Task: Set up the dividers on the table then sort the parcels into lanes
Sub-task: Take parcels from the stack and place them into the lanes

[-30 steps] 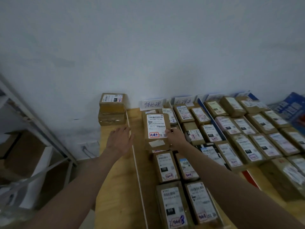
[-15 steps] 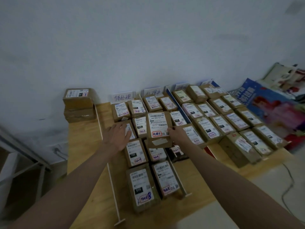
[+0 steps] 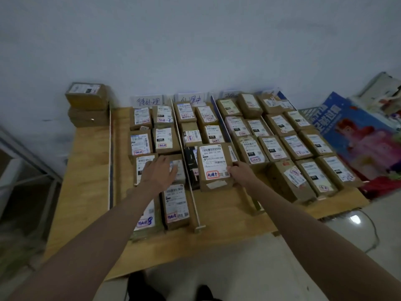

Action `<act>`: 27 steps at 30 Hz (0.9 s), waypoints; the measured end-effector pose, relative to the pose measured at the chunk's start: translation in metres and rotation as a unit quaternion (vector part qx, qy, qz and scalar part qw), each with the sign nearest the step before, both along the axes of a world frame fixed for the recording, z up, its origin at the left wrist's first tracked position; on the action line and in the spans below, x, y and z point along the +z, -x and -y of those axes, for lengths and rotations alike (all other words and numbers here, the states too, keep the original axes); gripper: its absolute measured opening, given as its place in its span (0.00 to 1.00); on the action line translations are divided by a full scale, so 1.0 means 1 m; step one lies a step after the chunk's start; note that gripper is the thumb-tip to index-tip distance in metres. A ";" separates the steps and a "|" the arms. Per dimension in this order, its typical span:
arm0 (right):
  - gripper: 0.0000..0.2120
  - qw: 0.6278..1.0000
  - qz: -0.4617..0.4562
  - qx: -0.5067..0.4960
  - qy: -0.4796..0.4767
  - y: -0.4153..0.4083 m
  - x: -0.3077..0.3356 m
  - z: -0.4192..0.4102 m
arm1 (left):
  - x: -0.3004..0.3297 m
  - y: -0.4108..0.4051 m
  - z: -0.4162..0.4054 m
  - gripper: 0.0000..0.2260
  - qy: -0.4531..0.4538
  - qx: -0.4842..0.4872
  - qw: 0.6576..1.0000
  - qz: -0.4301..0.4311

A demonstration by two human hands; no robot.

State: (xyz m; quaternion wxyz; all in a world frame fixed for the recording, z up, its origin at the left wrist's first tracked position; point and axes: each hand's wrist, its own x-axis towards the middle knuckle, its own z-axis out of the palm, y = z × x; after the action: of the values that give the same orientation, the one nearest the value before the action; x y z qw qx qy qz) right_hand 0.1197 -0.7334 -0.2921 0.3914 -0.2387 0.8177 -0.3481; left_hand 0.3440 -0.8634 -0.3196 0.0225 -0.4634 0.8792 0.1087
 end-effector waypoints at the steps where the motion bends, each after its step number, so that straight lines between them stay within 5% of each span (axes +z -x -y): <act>1: 0.08 1.000 0.010 0.012 -0.007 0.005 -0.001 -0.009 | -0.002 0.004 -0.009 0.22 -0.007 0.005 1.000 0.000; 9: 0.16 0.993 0.044 0.081 -0.072 0.031 -0.042 -0.050 | -0.019 0.015 -0.054 0.22 -0.011 0.041 0.999 0.028; 21: 0.04 0.986 0.042 0.120 -0.103 0.027 -0.110 -0.055 | -0.044 -0.003 -0.079 0.21 -0.006 0.070 0.997 0.018; 27: 0.15 0.985 0.031 0.128 -0.109 0.026 -0.162 -0.036 | -0.053 -0.016 -0.082 0.19 -0.009 0.098 0.995 0.018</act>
State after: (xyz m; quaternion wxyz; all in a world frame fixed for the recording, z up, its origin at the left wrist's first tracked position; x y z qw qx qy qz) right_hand 0.0933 -0.6979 -0.4545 0.4814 -0.2867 0.8010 -0.2108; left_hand 0.3603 -0.7818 -0.3730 0.0319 -0.5489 0.8281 0.1093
